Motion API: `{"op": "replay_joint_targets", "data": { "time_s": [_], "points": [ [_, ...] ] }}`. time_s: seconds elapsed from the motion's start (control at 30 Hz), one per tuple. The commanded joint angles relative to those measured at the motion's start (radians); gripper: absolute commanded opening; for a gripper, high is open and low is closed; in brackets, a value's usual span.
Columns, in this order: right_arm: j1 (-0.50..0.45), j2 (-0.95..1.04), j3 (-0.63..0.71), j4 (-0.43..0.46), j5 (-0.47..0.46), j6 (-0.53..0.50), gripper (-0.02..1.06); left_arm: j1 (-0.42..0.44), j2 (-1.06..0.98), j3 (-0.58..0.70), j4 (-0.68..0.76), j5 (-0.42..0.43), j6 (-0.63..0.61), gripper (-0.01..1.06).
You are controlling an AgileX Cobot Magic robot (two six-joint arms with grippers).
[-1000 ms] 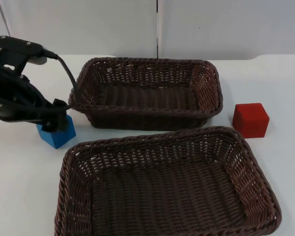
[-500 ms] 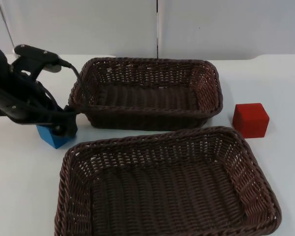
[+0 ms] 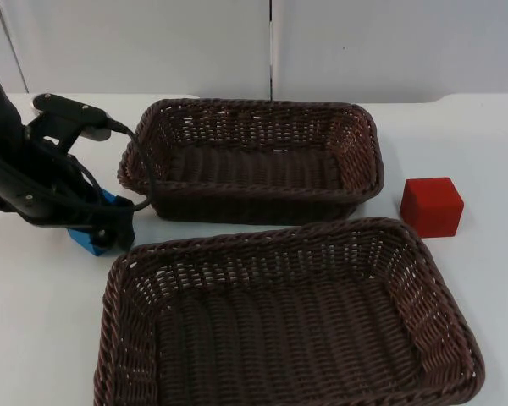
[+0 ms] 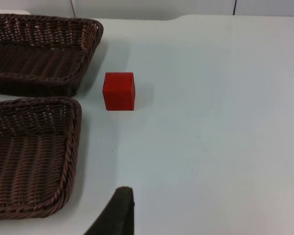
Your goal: Pick up one cube with the left hand and place it into the upper basket. Pick up one cube with the right hand and place it into the lower basket.
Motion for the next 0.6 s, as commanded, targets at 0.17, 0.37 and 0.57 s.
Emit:
{"op": "replay_joint_targets", "data": {
  "time_s": [0.17,0.37,0.57],
  "points": [
    [-0.006,-0.003,0.002,-0.002,0.001,0.000,1.05,-0.004,0.002,-0.004,0.008,-0.009,0.049,1.05],
    [-0.006,-0.003,0.002,-0.002,0.001,0.000,1.05,-0.004,0.002,-0.004,0.008,-0.012,0.134,1.05],
    [-0.006,-0.003,0.002,-0.002,0.001,0.000,1.05,-0.004,0.002,-0.004,0.008,-0.018,0.134,1.05]
  ]
}}
